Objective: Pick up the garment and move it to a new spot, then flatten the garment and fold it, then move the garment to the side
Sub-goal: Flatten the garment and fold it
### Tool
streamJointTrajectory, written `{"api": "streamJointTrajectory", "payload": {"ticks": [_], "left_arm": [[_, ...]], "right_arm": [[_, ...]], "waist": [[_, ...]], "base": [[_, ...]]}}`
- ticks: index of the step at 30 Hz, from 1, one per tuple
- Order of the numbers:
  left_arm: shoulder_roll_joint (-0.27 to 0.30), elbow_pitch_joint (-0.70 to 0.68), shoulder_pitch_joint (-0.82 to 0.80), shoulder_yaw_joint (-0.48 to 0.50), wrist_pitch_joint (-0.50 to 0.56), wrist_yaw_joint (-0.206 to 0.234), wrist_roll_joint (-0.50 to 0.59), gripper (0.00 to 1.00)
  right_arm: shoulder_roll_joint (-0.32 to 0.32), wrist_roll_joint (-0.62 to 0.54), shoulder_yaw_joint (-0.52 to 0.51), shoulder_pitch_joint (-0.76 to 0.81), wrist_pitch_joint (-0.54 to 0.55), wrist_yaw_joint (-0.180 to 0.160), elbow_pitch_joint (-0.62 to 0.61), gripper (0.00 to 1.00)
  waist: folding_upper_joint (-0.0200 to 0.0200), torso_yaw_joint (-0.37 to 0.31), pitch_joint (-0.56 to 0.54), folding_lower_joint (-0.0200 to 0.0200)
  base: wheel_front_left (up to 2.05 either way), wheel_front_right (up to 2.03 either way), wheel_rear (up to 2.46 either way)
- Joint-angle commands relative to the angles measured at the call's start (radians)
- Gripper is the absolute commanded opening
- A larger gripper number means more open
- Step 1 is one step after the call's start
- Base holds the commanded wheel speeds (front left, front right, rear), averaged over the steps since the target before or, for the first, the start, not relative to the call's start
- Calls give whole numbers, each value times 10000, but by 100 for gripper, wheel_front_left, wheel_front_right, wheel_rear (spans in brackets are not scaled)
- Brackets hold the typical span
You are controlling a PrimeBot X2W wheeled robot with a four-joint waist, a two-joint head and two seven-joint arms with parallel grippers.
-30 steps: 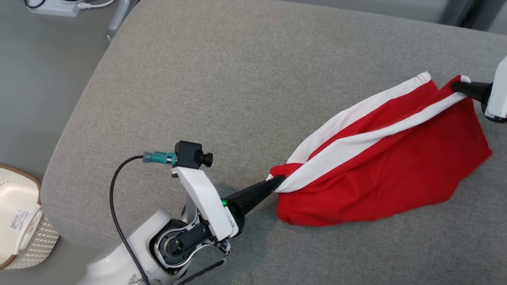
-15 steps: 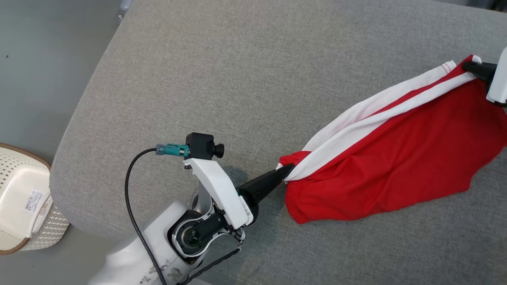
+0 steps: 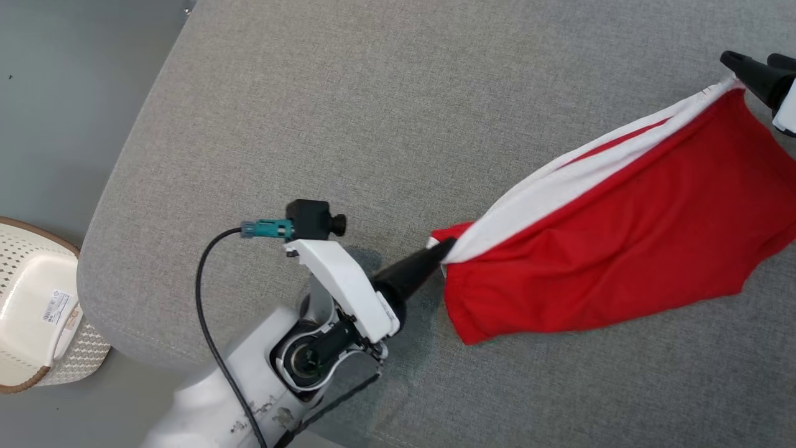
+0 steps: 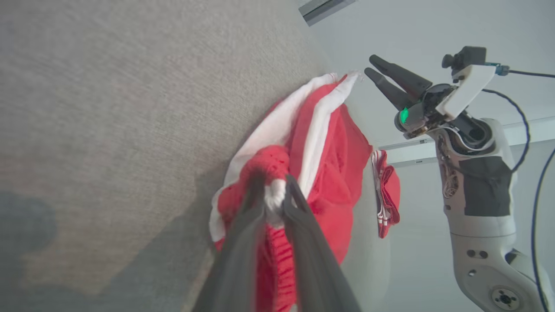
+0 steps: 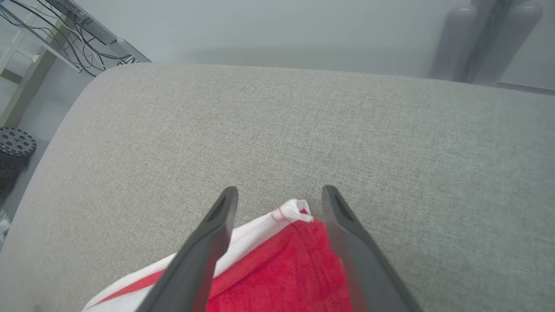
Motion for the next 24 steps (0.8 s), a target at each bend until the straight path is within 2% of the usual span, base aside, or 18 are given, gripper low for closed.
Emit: {"api": "streamJointTrajectory", "payload": {"ticks": [1,2,3,12,19,24], "left_arm": [[84,109,-162,61,-74,-17,69,49],[50,305,-199,79,-217,-17,165,95],[-23,475,-243,84,-339,-17,234,100],[-195,1238,-442,215,-941,-17,416,100],[-138,1897,-529,503,-2621,-17,1075,100],[213,2413,-458,320,-4157,-17,2316,100]], "right_arm": [[-25,-77,3,-28,-51,-5,82,100],[-41,-139,72,-51,-119,-5,124,100],[-53,-170,134,-89,-227,-5,138,100],[-136,-174,377,-59,-1709,-5,279,100],[-128,112,853,645,-3511,-5,-208,100],[119,658,1008,1500,-4767,-5,-661,100]], "waist": [[0,-4,-3,0],[0,-12,-8,0],[0,-21,-12,0],[0,-131,-164,0],[0,-420,-709,0],[0,-780,-1347,0]], "base": [[0,0,0],[0,0,0],[0,0,0],[0,0,0],[0,0,0],[0,0,0]]}}
